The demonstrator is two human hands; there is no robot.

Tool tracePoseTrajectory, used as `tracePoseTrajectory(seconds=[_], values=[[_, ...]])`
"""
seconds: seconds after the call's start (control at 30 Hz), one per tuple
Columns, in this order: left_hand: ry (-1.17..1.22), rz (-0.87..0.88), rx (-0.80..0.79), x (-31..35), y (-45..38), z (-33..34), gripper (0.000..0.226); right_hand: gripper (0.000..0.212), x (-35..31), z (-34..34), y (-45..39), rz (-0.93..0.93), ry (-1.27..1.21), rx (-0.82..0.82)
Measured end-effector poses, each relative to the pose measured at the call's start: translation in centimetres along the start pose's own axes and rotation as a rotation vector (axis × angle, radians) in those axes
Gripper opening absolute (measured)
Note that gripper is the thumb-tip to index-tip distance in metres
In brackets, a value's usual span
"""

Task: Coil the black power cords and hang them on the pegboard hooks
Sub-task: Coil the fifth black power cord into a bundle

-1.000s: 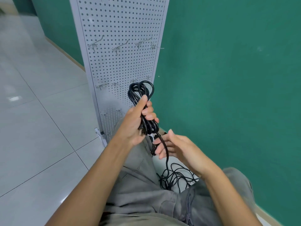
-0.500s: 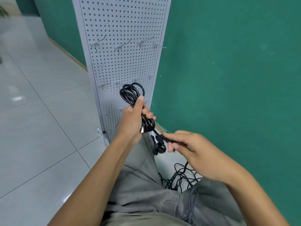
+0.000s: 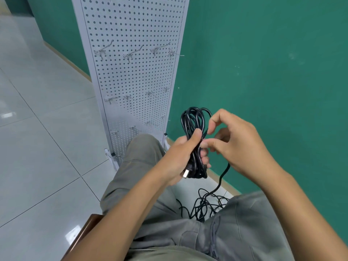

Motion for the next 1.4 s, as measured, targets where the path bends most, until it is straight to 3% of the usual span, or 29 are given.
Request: tracePoseTrajectory(seconds=[0.1, 0.2, 0.43, 0.53, 0.73, 0.8, 0.97, 1.17, 1.27, 1.4], values=[[0.04, -0.058, -0.112, -0.1, 0.4, 0.2, 0.036, 0.049, 1.0, -0.5, -0.2, 0.062, 0.054, 0.051], [0.059, -0.089, -0.215, -0.5, 0.4, -0.2, 0.037, 0.056, 1.7, -0.8, 0.1, 0.14, -0.136, 0.051], [0.218, -0.121, -0.373, -1.2, 0.3, -0.4, 0.027, 0.049, 3.8, 0.7, 1.7, 0.167, -0.513, 0.208], [0.247, -0.113, -0.376, -0.8, 0.3, -0.4, 0.024, 0.026, 5.1, 1.7, 2.9, 0.201, -0.677, 0.252], [0.204, -0.08, -0.358, -0.2, 0.0, -1.6, 0.023, 0.023, 8.1, 2.6, 5.1, 0.248, -0.527, 0.049], [0.173, -0.085, -0.335, -0.1, 0.0, -1.6, 0.022, 0.021, 8.2, 2.2, 5.2, 0.244, -0.548, 0.091], [-0.073, -0.034, -0.261, -0.3, 0.0, -1.1, 0.031, 0.029, 5.5, 1.3, 4.4, 0.239, -0.871, 0.231], [-0.187, -0.073, -0.273, -1.8, 0.0, 0.6, 0.025, 0.033, 3.0, 0.4, 1.9, 0.228, -0.526, 0.299], [-0.317, -0.042, -0.25, -1.7, -0.1, 0.5, 0.022, 0.028, 2.4, 0.8, 1.3, 0.262, -0.487, 0.291], [-0.58, 0.079, -0.171, -1.4, -0.5, -0.1, 0.038, 0.029, 1.9, 1.5, 1.1, 0.274, -0.428, 0.421]])
Point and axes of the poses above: each hand's wrist, its own y-axis away from the middle knuckle, its own z-axis out of the palm, x = y × z, the point moved 1 cm from there along -y, towards the middle knuckle
